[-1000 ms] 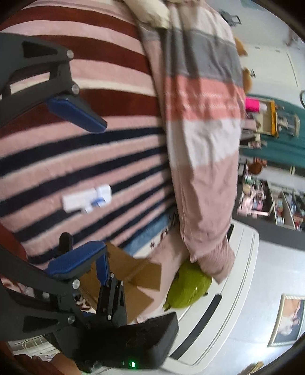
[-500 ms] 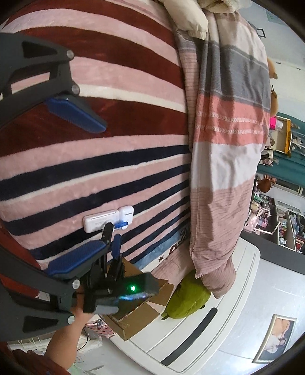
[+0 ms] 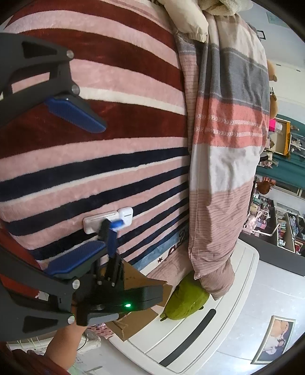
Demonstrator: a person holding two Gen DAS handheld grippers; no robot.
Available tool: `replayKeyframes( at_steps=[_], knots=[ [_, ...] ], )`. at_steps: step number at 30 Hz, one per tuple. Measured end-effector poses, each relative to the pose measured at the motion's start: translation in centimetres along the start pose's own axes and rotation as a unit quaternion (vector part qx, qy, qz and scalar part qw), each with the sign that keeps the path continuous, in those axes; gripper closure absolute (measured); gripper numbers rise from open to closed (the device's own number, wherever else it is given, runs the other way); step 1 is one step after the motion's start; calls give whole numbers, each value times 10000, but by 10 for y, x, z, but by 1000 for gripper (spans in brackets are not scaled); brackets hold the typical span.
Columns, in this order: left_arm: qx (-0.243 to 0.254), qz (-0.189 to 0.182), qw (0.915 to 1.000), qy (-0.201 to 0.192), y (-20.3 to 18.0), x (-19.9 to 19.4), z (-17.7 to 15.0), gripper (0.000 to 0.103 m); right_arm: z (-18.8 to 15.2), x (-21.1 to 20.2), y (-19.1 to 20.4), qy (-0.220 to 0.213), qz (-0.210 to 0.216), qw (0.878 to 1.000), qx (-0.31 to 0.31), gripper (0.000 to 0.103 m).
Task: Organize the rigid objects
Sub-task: 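Move the right gripper back and grasp the white blue-capped device, then carry the blue-capped device into the box and release it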
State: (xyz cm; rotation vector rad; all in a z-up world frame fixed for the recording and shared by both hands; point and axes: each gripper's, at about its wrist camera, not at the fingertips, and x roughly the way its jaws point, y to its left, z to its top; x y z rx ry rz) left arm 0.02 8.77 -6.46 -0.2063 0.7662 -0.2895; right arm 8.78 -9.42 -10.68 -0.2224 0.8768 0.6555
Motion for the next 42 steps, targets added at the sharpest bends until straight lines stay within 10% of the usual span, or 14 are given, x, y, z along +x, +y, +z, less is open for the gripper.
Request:
replayKeyframes(
  at_steps=[9,12,18,22,29,37,42],
  knots=[
    [-58,128,9999,30,6,-7,-7,11,-3,40,55,743,533,9918,-895,85],
    [-89,184,9998,63,10,-7,-9,11,-8,48,49,837,615,9911,-828,69],
    [-106,209,9997,80,12,-7,-9,11,-9,60,44,639,747,9907,-941,63],
    [-123,247,9995,176,12,-3,-10,11,-6,59,48,441,799,9899,-1082,77],
    [105,-312,9994,146,-21,6,6,11,-1,-14,53,-188,781,9872,-1375,77],
    [516,-1331,9896,169,-101,29,40,69,-9,-116,19,-1137,349,9846,-1284,77],
    [925,-1524,9837,224,-160,48,65,79,-18,-152,-25,-1418,-34,9845,-1029,77]
  ],
)
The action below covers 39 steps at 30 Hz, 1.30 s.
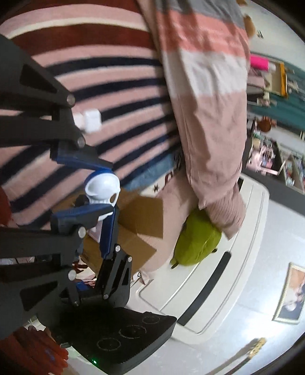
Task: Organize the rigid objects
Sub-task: 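Carry the blue-capped device into the box and release it, then return the right gripper and grasp the white power bank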
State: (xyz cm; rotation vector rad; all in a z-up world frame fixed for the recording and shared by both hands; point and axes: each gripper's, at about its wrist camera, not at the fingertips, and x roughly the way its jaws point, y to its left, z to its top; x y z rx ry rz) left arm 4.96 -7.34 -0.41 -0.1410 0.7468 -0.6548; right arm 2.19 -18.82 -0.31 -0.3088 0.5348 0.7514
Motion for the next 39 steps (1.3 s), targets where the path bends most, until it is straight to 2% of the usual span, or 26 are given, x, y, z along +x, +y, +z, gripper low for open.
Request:
replayKeyframes(
  at_steps=[6,11,12,13,15,17,24,29,34,39],
  knots=[
    [443,-259,9980,356,-51,53,30,79,-23,-36,-59,-1,-483,9978,463,77],
    [570,-393,9948,752,-79,96,39,78,-43,-49,-95,364,-781,9933,776,77],
    [591,-372,9942,822,-83,101,39,70,-47,-50,-100,446,-838,9921,822,77],
    [614,-326,9937,875,-86,106,39,52,-51,-50,-106,549,-882,9905,902,77],
    [686,-159,9942,819,-90,108,39,27,-56,-49,-112,751,-875,9879,1036,76],
    [766,-77,9938,797,-91,107,39,25,-61,-49,-115,948,-831,9856,1123,63],
    [673,180,9955,637,-75,80,36,23,-61,-51,-114,994,-781,9859,1099,60],
    [421,478,9976,262,-44,33,33,22,-43,-42,-90,861,-620,9904,888,60],
    [190,1038,9944,-114,3,-21,18,18,-9,-27,-45,545,12,9963,661,60],
    [-166,1469,9887,-228,54,-55,-15,18,14,15,7,722,601,9945,465,60]
  ],
)
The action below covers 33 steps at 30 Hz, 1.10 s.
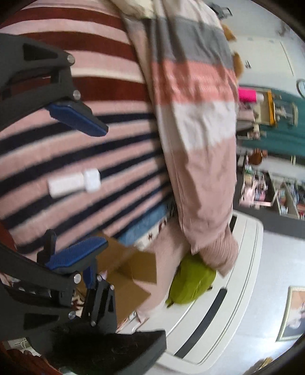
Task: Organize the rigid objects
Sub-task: 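Return the right gripper and grasp the white power bank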
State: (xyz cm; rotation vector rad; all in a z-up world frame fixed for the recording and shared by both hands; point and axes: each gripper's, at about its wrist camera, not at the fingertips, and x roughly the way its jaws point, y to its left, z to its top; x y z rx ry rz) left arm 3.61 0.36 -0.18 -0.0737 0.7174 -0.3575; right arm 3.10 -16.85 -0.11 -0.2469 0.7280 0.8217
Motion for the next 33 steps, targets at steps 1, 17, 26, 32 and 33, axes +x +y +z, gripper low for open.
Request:
replayKeyframes(
  at_steps=[1,17,26,32,33],
  knots=[
    [-78,38,10000,9,10,-2,-7,18,2,16,9,130,109,9999,-10,59],
    [-829,282,9957,308,90,-2,-79,18,-36,184,-7,1554,-787,9821,721,67],
    [-818,233,9957,364,86,1,-82,18,-42,183,7,1620,-725,9840,140,69],
    [-773,138,9960,417,77,3,-80,18,-43,187,11,1573,-790,9844,18,72],
    [-767,95,9962,411,75,4,-79,18,-42,182,13,1491,-761,9859,-5,72]
  ],
)
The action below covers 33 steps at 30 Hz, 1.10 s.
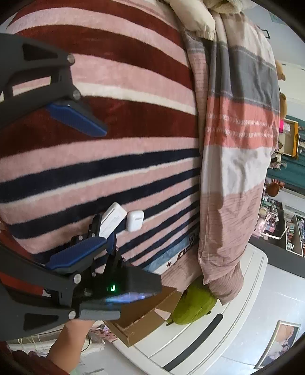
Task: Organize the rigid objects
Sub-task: 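Return the right gripper and grasp the white power bank, then carry the power bank into the box and open the right gripper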
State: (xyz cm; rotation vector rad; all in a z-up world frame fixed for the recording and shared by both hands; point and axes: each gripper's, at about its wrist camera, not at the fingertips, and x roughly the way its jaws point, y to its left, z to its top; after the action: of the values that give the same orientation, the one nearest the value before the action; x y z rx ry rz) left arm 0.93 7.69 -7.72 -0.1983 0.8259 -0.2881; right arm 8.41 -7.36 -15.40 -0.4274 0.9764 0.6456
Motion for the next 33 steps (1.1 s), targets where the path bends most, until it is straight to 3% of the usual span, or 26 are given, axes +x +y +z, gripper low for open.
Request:
replayKeyframes(
  at_steps=[8,11,15,18,26,33],
  knots=[
    [395,-794,9959,-182,-56,0,30,20,0,-98,10,-961,429,9942,-213,72],
    [613,-1161,9912,-173,-86,2,45,32,-4,-138,3,-1340,535,9894,-150,72],
    [853,-1532,9844,-129,-127,8,65,60,-11,-176,-21,-1708,522,9839,24,72],
    [1061,-1604,9813,-113,-159,18,77,64,-19,-193,-42,-1870,465,9810,203,72],
    [1600,-1772,9706,307,-237,65,93,64,-57,-209,-115,-1874,252,9778,905,72],
    [1821,-1787,9637,790,-272,103,90,64,-79,-201,-157,-1412,70,9811,1324,72]
  ],
)
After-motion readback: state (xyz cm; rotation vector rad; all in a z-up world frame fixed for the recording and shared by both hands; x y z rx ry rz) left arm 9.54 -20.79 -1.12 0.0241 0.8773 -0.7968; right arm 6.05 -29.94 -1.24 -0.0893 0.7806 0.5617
